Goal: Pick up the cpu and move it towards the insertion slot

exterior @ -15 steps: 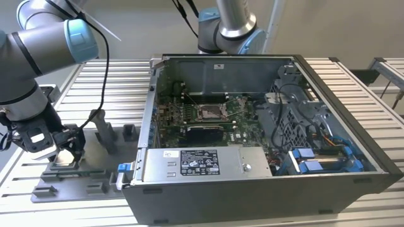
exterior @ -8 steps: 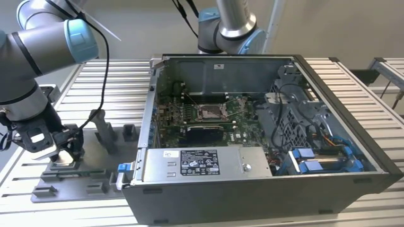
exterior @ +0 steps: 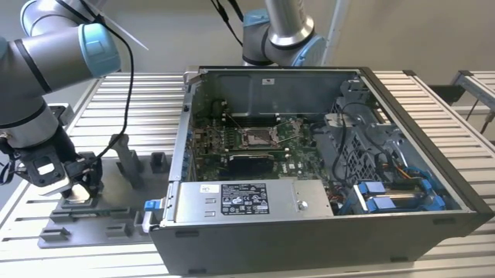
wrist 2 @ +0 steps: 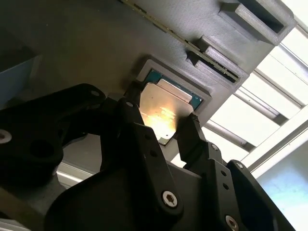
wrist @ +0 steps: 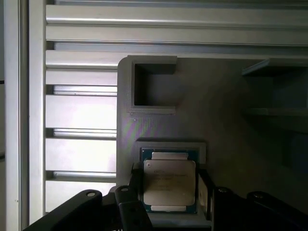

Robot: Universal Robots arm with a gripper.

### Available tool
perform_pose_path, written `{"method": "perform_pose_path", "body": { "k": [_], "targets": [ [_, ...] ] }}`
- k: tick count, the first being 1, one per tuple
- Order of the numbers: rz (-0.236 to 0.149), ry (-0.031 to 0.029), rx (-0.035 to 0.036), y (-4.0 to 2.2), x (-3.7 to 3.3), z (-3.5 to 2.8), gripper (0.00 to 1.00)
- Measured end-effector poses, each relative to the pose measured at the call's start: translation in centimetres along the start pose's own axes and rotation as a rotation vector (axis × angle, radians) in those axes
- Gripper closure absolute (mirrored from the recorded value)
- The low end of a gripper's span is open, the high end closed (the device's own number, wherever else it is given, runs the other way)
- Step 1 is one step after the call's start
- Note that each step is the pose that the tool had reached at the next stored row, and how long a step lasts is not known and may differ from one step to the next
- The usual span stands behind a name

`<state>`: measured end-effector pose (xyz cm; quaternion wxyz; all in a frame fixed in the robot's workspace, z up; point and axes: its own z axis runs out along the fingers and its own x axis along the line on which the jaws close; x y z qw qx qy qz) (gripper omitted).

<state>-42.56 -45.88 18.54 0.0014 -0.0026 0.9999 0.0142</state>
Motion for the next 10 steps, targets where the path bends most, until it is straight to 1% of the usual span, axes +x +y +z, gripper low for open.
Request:
{"method": "perform_pose_path", "body": {
  "k": [3,5,6,10],
  "targets": [
    [0.0,0.0,0.0,0.0,0.0,-0.06,1.0],
    [0.0,0.0003,0.0,0.01,0.0,-0.41,1.0],
    [0.0,0.0006,0.0002,0.02,0.0,-0.73,1.0],
    [0.0,0.0007,0.0,0.07,0.0,-2.52,1.0]
  ]
}}
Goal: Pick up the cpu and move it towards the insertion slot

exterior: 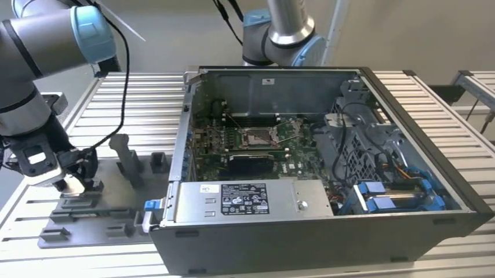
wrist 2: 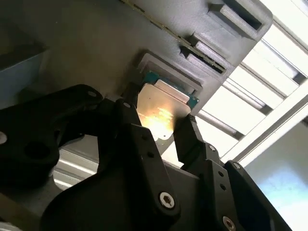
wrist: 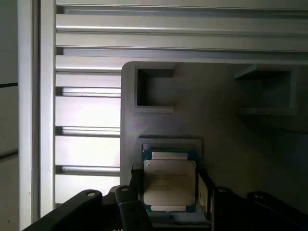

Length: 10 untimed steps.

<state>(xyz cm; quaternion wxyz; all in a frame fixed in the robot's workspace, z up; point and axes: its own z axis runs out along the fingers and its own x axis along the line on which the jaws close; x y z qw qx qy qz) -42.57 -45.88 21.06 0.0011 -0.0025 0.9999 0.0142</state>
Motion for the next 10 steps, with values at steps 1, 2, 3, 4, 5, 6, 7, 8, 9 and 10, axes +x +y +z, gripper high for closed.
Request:
{"method": "perform_pose_path", "body": {
  "k": [1,2,3,4,5,6,7,8,9,10],
  "targets": [
    [0.0,0.0001,0.0001,0.01,-0.01,-0.46,1.0],
    [0.0,0.0001,0.0001,0.02,-0.01,-0.9,1.0],
    [0.0,0.0001,0.0001,0.03,-0.01,-1.37,1.0],
    [0.0,0.0,0.0,0.05,-0.01,-1.81,1.0],
    [0.0,0.0001,0.0001,0.06,-0.01,-2.26,1.0],
    [0.0,0.0,0.0,0.07,-0.01,-2.75,1.0],
    [0.0,0.0,0.0,0.09,-0.01,-3.17,1.0],
    [0.0,0.0002,0.0002,0.1,-0.01,-3.63,1.0],
    [0.0,-0.0001,0.0,0.11,-0.01,-4.1,1.0],
    [0.0,0.0,0.0,0.13,-0.01,-4.56,1.0]
  ]
}}
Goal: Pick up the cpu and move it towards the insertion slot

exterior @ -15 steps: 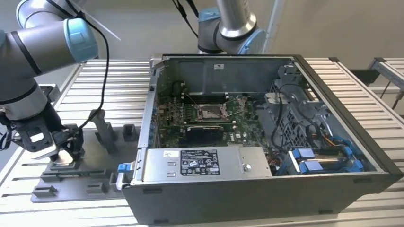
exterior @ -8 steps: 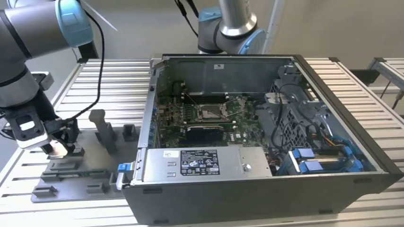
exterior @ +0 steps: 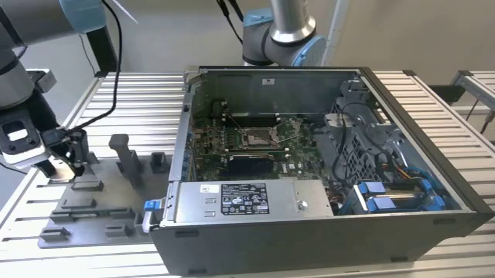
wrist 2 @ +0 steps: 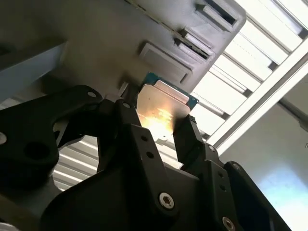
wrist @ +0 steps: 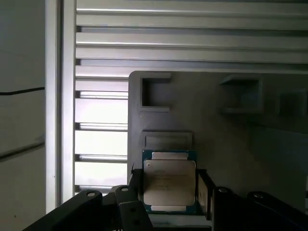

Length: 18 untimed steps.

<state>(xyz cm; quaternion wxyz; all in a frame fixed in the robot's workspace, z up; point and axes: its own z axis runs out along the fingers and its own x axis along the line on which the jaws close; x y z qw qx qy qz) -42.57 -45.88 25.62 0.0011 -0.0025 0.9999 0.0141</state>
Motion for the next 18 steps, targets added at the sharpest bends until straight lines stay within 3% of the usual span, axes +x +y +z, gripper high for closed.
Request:
{"method": "perform_pose_path", "body": {
  "k": [18],
  "targets": [
    [0.0,0.0001,0.0001,0.23,-0.02,-8.16,1.0]
  ]
}}
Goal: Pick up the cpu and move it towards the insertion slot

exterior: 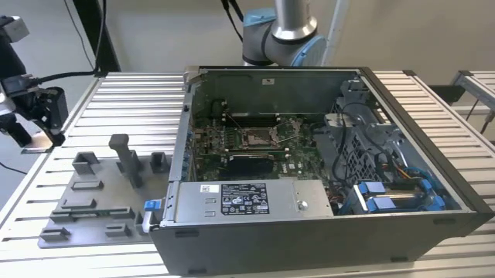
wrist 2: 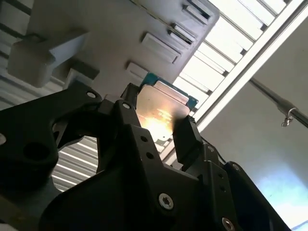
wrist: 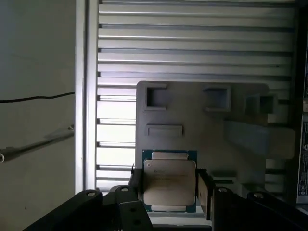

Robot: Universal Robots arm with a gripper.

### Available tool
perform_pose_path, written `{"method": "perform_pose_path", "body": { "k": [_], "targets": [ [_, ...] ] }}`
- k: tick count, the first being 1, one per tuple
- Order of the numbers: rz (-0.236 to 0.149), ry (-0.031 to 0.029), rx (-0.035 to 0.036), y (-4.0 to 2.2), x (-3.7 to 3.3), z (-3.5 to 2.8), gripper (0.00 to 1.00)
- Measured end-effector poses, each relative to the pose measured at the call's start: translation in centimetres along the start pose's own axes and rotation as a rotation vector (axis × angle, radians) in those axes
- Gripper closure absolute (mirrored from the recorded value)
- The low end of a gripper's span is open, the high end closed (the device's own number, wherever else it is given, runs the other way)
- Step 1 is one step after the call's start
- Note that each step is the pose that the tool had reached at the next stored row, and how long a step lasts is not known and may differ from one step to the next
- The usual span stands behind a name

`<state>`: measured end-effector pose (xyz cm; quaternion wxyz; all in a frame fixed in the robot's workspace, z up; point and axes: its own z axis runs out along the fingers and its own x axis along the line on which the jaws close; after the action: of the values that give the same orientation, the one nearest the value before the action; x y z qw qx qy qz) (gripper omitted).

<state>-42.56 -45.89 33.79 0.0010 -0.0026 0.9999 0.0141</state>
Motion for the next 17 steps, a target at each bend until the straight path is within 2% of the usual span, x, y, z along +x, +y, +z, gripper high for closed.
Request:
{"method": "perform_pose_path", "body": {
  "k": [3,9,11,17],
  "targets": [
    [0.0,0.0,0.0,0.04,0.0,-1.32,1.0],
    [0.0,0.0,0.0,0.09,0.0,-3.08,1.0],
    [0.0,-0.0001,0.0,0.1,0.0,-3.31,1.0],
    [0.0,0.0002,0.0001,0.09,-0.13,-3.36,1.0]
  ]
}}
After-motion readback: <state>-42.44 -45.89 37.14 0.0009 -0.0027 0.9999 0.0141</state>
